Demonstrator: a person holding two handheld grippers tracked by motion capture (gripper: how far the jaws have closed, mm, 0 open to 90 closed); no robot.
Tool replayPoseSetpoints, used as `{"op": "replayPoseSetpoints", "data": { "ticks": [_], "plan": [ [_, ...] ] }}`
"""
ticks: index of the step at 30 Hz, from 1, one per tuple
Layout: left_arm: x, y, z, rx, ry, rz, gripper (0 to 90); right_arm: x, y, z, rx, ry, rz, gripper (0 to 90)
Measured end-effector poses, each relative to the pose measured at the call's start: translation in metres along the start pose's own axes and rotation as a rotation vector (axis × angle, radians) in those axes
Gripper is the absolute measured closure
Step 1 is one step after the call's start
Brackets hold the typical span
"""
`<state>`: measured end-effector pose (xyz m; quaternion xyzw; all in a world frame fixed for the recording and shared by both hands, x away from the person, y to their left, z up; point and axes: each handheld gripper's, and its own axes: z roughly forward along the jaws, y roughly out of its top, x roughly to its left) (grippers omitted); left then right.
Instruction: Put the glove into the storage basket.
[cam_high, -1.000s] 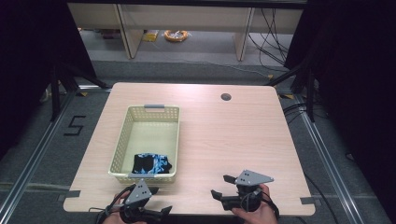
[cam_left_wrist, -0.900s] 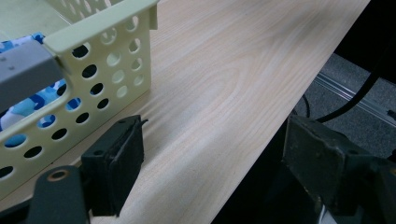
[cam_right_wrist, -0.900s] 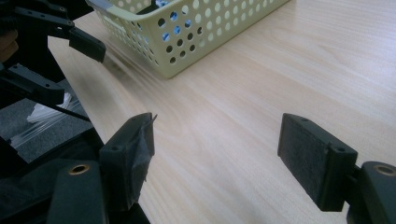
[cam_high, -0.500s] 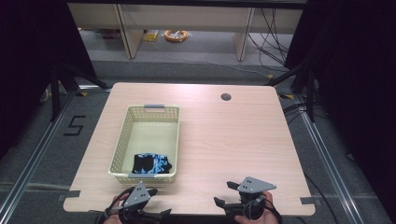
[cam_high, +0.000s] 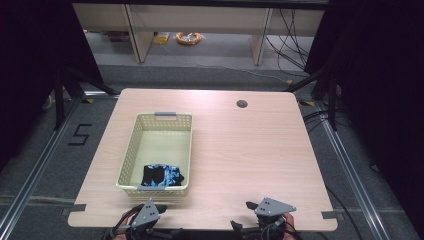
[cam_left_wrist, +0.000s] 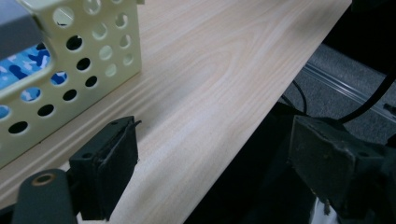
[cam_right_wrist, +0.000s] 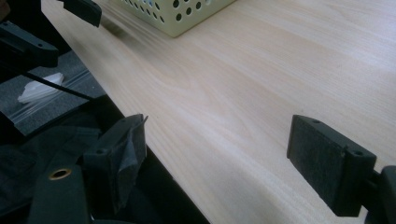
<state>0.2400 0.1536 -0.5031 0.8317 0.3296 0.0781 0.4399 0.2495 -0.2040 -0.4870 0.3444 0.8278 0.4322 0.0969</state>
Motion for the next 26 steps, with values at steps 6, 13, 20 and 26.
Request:
{"op": "replayPoseSetpoints", "data": {
  "ticks": [6,13,20,26],
  "plan": [
    [-0.003,-0.004,-0.002,-0.012,0.001,0.01,15.6,0.003,-0.005,-0.001,0.014,-0.011,-0.008,19.6],
    [-0.005,-0.009,-0.005,-0.015,0.028,0.021,15.5,0.008,-0.012,-0.003,0.057,-0.04,-0.024,18.5],
    [-0.005,-0.01,-0.006,0.024,0.018,-0.021,15.5,0.009,-0.016,-0.001,0.071,-0.023,-0.008,18.3],
    [-0.003,-0.01,-0.005,0.032,0.04,0.024,15.5,0.007,-0.017,0.0,0.083,-0.026,-0.007,18.4]
  ]
}}
